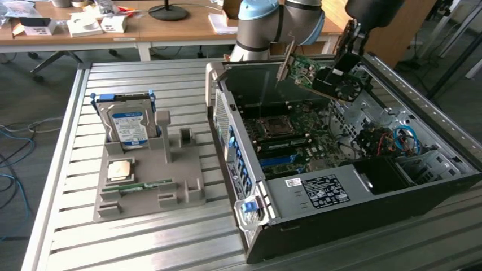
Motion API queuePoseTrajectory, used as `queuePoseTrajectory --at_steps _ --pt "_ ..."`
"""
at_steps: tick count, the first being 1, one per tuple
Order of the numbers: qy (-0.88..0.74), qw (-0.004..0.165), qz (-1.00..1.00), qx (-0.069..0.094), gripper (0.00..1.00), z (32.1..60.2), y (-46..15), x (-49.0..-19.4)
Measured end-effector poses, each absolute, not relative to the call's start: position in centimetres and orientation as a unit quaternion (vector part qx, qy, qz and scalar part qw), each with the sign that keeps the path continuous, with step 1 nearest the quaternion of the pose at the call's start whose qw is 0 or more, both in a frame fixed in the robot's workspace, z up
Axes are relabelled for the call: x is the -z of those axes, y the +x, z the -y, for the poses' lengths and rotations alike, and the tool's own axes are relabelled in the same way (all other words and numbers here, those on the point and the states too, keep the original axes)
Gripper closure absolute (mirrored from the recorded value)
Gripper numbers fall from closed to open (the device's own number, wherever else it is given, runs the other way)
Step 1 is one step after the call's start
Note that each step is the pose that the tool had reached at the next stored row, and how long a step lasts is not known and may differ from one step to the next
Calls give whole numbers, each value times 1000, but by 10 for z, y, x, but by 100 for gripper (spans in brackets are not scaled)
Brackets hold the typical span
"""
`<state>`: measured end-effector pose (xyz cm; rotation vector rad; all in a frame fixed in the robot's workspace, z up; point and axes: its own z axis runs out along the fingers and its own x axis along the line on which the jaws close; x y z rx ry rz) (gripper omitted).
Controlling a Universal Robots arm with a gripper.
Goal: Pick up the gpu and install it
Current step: 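Insert the gpu into the slot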
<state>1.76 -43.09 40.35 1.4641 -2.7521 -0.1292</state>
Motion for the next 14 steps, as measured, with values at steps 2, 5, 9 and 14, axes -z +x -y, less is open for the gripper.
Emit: queuePoseTrajectory --at_steps 2,5,9,14 --pt "485 12 873 41 74 431 18 -403" --pt "509 13 860 41 74 431 18 -402" --pt "538 14 842 40 74 431 18 -401" --pt "574 16 817 40 74 431 18 -400"
